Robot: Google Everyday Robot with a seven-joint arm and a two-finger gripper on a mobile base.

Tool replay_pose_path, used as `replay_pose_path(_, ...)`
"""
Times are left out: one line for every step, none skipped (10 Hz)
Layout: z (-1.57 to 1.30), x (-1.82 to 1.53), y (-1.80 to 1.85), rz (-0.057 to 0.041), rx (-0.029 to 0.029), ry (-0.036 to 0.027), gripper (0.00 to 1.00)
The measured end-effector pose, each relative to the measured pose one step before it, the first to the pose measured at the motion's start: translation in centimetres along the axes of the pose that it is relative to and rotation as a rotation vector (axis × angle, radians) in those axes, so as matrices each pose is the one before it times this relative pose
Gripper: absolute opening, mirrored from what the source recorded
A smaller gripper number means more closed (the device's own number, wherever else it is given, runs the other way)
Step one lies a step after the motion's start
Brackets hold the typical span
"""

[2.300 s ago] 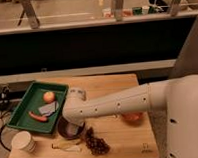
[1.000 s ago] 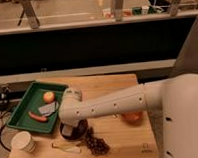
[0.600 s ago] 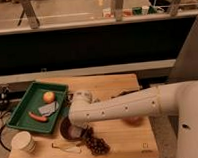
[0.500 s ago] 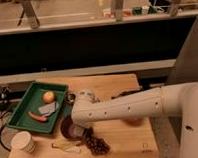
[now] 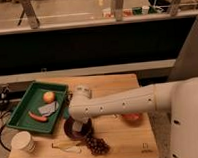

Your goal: Wipe purple bowl with eraser

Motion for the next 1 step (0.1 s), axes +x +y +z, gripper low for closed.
replay_pose_path(0.592, -0.589, -1.621, -0.01665, 0.00931, -0.00413, 0.0)
